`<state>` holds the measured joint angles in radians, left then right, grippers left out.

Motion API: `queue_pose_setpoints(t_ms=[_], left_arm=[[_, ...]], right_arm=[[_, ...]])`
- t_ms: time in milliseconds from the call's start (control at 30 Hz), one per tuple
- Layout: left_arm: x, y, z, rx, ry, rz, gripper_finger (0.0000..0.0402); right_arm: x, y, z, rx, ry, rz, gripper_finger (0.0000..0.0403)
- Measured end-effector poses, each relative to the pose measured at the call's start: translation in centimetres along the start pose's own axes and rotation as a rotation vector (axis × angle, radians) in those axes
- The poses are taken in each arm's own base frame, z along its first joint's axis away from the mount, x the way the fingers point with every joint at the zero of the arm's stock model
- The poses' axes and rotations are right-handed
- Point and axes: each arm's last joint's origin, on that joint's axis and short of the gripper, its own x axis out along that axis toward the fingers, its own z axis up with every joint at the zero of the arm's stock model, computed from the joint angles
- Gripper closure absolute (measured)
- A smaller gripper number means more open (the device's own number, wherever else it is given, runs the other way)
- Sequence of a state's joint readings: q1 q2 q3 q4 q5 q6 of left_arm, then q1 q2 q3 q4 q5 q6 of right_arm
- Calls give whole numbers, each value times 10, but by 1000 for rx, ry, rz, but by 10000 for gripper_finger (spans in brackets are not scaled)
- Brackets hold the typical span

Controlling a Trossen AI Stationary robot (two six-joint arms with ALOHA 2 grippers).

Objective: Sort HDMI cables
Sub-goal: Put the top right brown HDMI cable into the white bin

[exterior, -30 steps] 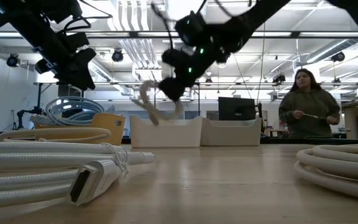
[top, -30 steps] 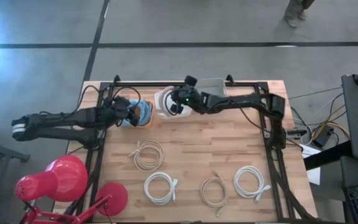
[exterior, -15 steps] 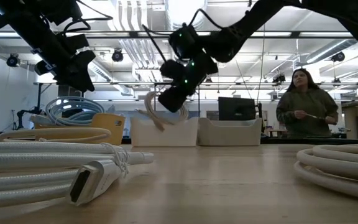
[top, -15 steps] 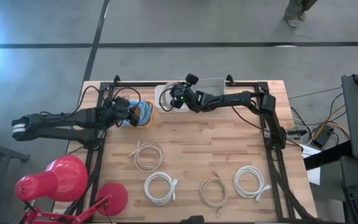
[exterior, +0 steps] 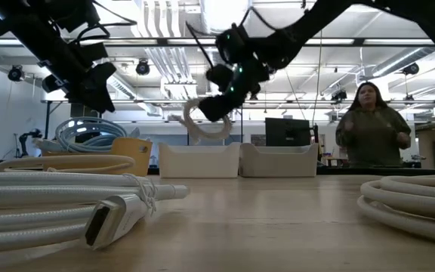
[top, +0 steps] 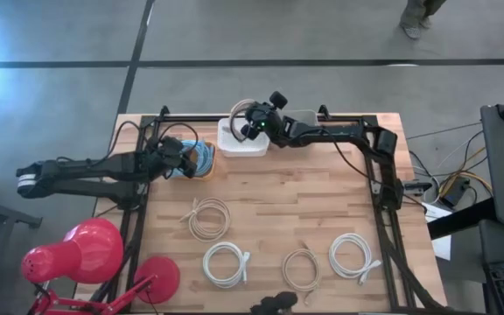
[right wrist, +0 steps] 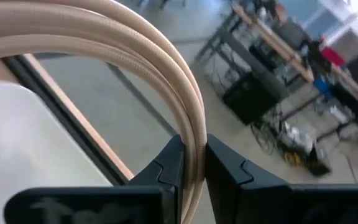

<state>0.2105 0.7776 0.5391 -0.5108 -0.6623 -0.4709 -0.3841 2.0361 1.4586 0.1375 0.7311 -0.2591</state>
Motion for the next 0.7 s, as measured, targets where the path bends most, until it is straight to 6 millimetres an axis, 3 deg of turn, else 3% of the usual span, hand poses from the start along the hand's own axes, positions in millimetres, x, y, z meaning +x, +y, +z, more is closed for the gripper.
queue_pose_setpoints(t_ms=[133,367,700], left_arm=[[2,-1,-2,-14,-15,-10,225],[6,-2,-8,-18,-9,-35,225],[7,-4,-7,-29,-18,-58,225]], right_arm=[[20,5,-19,23,48,23,360],[33,23,-40,-45,89,69,353],[33,21,-38,-69,85,45,307]])
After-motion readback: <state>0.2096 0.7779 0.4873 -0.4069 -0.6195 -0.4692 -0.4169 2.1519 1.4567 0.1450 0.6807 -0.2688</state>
